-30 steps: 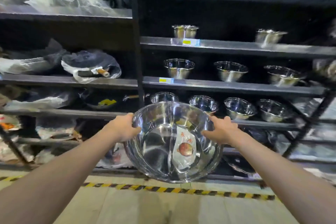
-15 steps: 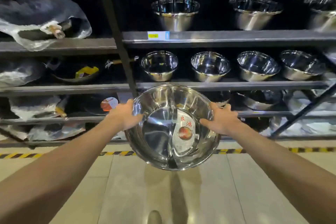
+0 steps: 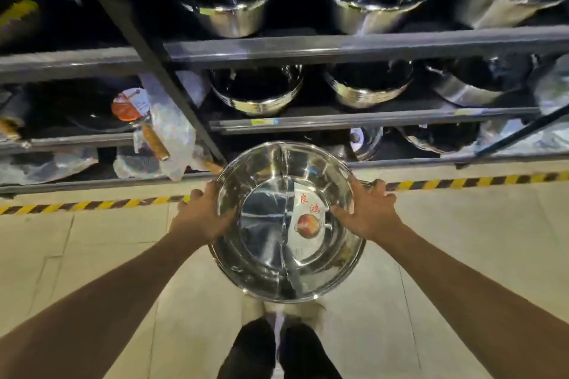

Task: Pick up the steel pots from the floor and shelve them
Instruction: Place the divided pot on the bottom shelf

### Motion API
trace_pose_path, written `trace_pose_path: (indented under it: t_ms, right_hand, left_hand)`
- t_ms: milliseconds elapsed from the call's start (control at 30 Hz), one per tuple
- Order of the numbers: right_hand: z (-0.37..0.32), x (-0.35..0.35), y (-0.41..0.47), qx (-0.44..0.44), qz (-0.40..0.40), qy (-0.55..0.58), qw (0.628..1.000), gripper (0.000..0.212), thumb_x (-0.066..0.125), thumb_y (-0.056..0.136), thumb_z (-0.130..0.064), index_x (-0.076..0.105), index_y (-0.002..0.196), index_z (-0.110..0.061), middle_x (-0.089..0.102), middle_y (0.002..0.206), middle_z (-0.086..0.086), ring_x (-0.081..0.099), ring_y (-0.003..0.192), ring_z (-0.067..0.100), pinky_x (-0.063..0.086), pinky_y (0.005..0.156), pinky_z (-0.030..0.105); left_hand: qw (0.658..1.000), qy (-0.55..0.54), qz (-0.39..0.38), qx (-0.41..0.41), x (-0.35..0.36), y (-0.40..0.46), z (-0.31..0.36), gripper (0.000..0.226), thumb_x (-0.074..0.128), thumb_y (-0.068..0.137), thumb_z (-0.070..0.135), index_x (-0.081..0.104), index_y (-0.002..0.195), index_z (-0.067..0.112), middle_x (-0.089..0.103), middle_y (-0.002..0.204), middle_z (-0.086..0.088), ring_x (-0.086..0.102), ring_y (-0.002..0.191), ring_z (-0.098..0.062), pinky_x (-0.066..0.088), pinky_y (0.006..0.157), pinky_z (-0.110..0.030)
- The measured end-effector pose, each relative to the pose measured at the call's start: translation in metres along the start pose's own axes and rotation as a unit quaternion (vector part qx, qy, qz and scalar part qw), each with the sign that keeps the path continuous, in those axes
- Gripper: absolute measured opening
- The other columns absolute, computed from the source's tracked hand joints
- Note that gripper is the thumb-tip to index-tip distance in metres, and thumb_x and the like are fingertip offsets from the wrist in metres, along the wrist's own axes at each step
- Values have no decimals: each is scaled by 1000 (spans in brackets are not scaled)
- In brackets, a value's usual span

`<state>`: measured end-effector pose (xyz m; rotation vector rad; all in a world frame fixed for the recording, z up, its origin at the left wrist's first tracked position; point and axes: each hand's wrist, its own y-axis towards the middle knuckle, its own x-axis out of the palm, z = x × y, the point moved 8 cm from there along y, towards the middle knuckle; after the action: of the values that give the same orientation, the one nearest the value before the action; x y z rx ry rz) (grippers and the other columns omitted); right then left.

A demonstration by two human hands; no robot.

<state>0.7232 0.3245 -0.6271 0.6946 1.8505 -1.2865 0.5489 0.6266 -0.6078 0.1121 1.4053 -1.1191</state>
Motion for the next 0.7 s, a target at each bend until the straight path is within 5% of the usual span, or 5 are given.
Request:
trace_pose_path:
  t_ms: [133,300,700]
  right_hand:
    - [20,63,41,9,-28,25,999,90,53,88,-68,8,158,-34,6,154,32,21,132,58,33,106,57]
    - [36,132,107,5,-31,26,999,88,55,86,-67,9,156,-39,19,148,23,30,125,53,41,97,55]
    - [50,264,318,-10,-15,27,999,85,57,87,-62,15,156,-34,22,147,24,25,134,52,34,104,54]
  left_hand:
    - [1000,5,-16,-14,63,41,-16,74,60,87,56,26,144,24,41,138,-19,41,124,-53,39,100,-63]
    - [1000,3,-22,-20,128,105,-37,75,57,86,57,22,145,28,48,129,-20,47,117,-51,41,98,-60]
    - [999,-38,-12,-3,235,311,-65,67,62,86,50,35,141,21,51,125,-22,46,120,-49,41,101,-60]
